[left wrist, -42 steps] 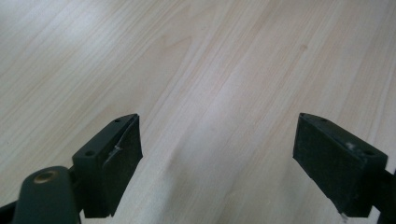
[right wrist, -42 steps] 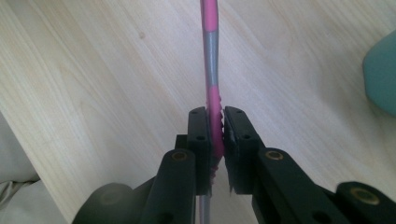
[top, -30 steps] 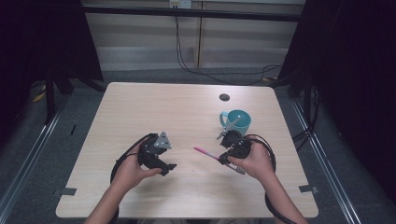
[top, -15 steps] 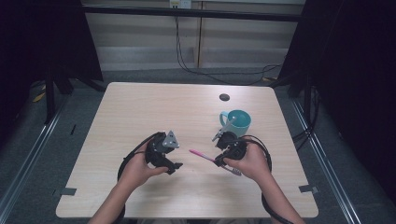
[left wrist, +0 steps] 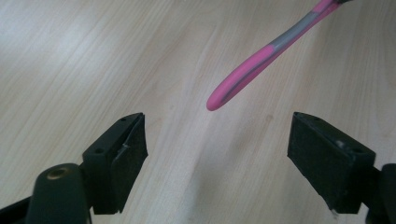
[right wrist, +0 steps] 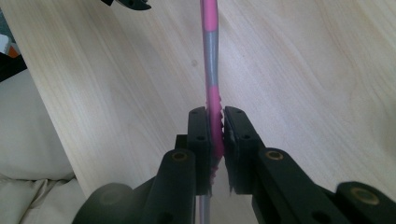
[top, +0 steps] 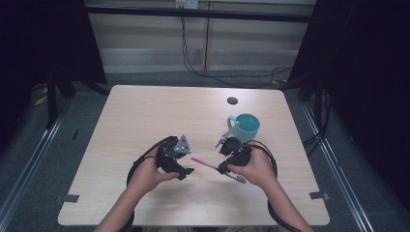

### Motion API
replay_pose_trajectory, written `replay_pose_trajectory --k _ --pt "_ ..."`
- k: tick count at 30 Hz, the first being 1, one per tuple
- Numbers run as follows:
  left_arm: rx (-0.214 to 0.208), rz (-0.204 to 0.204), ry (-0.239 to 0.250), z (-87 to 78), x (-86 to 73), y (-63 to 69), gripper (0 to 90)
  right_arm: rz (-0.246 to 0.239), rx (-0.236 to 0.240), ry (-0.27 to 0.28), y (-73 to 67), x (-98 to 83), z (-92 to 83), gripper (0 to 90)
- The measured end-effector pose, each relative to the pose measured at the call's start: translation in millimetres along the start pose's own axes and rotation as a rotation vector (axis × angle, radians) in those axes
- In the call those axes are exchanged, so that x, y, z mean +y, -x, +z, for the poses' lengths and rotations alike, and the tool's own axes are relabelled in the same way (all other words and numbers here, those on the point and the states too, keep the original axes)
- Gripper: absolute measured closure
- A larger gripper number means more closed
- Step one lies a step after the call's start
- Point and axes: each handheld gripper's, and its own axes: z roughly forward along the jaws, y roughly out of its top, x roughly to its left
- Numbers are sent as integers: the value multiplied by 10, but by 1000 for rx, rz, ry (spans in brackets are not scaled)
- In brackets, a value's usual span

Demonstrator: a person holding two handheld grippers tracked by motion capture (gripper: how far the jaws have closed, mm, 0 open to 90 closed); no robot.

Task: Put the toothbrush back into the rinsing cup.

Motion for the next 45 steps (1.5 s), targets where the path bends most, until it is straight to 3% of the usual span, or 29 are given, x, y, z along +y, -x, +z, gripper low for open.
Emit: replay_pose_trajectory --k 5,9,17,25,31,38,43,44,45 --pt "-3 28 5 30 30 36 244 -10 9 7 -14 28 -2 821" --pt "-8 46 4 45 56 57 346 -19 13 1 -30 49 -8 821" --pt "-24 93 1 91 98 102 386 -29 19 -6 -31 79 2 821" --pt "-13 125 -11 129 142 125 417 -32 26 -15 -60 111 13 821" --pt "-19 171 -42 130 179 134 494 -47 30 -13 -85 149 -3 821" --pt "-31 190 -60 128 192 141 631 -67 33 -12 -118 178 -7 821" --pt "-54 194 -82 124 179 149 677 -80 42 -2 -129 176 -18 820" --pt "-58 218 -101 119 185 146 686 -82 43 1 -137 178 -18 820" --pt "-59 215 -102 126 183 160 696 -96 41 -2 -138 181 -21 820"
